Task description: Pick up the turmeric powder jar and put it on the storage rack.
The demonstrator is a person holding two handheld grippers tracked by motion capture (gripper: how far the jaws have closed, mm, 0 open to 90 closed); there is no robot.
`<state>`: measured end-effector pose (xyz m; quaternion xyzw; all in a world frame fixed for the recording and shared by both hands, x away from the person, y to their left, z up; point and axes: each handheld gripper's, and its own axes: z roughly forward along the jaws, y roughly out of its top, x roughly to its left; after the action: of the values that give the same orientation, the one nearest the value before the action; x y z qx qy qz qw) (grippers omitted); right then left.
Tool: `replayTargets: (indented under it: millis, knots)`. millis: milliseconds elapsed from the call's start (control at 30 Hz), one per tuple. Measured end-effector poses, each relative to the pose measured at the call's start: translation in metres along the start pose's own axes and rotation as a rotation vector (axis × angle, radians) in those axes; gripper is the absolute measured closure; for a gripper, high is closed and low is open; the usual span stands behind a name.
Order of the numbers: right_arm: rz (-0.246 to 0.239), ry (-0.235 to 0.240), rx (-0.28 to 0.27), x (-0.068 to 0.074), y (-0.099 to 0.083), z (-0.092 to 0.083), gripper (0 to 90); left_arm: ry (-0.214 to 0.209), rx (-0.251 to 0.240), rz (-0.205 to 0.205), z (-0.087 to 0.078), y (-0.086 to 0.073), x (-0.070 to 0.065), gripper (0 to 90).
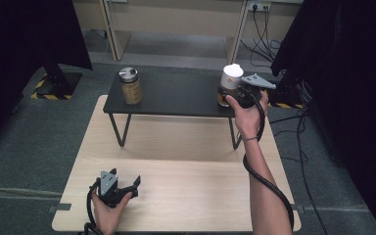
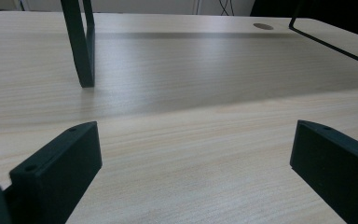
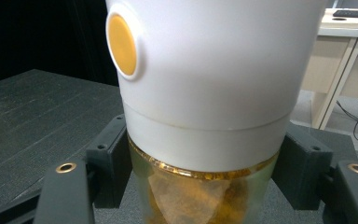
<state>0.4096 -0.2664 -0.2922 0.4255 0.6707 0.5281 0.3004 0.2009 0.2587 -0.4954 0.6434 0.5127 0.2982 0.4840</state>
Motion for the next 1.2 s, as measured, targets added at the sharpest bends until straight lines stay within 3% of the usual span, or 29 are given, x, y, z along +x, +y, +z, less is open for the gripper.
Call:
replayTargets:
  millis: [633,733,800,833,1200]
  knots:
    - [0.014,-0.001,-0.003,0.0,-0.001,0.0,30.2,0.0,0.0,-0.007,0.0,0.0,0.001,1.0]
    - [0.022,0.007,0.003,-0.001,0.0,0.0,27.4,0.0,0.001,-0.008,0.0,0.0,0.001,1.0]
    - [0.042,-0.009,-0.017,0.002,-0.005,0.001,13.5,0.0,0.0,-0.007,0.0,0.0,0.001,1.0]
    - [0.044,-0.019,-0.026,0.004,-0.006,0.0,11.8,0.0,0.001,-0.008,0.0,0.0,0.001,1.0]
    - [0.044,0.026,-0.042,0.001,-0.008,-0.013,9.8,0.003,-0.002,-0.007,0.0,0.0,0.0,1.0]
